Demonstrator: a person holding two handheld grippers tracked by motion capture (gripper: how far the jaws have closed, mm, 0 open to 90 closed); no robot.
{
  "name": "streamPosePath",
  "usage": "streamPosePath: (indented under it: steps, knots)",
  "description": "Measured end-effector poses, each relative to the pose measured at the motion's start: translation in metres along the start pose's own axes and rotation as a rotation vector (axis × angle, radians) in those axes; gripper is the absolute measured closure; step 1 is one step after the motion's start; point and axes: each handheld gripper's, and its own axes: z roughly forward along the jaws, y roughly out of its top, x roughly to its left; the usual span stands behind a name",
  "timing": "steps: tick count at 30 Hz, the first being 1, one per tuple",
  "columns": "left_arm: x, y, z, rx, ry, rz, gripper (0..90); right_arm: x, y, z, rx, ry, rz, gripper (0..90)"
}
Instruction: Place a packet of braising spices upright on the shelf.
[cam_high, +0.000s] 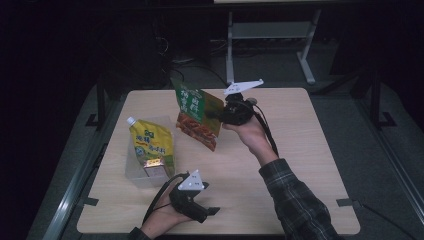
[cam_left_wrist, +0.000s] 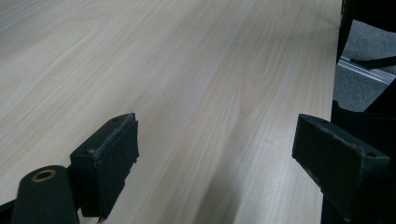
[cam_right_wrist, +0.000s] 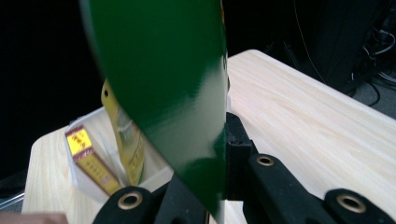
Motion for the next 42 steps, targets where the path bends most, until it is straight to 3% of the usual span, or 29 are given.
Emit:
streamPosePath:
  steps: [15, 22, 32, 42]
  knots:
    - [0.001, 0.0, -0.001, 0.006, -0.015, 0.01, 13.9, 0.015, 0.037, 0.046, -0.009, 0.022, -0.034, 89.7]
    - [0.002, -0.001, -0.003, 0.01, -0.011, 0.025, 13.8, 0.023, 0.048, 0.073, -0.021, 0.042, -0.019, 89.7]
    - [-0.001, -0.001, -0.002, 0.015, -0.016, 0.026, 13.8, 0.033, 0.051, 0.109, 0.0, 0.041, -0.031, 89.7]
    - [0.0, -0.001, -0.003, 0.014, -0.014, 0.025, 13.9, 0.034, 0.044, 0.13, 0.008, 0.031, -0.036, 89.7]
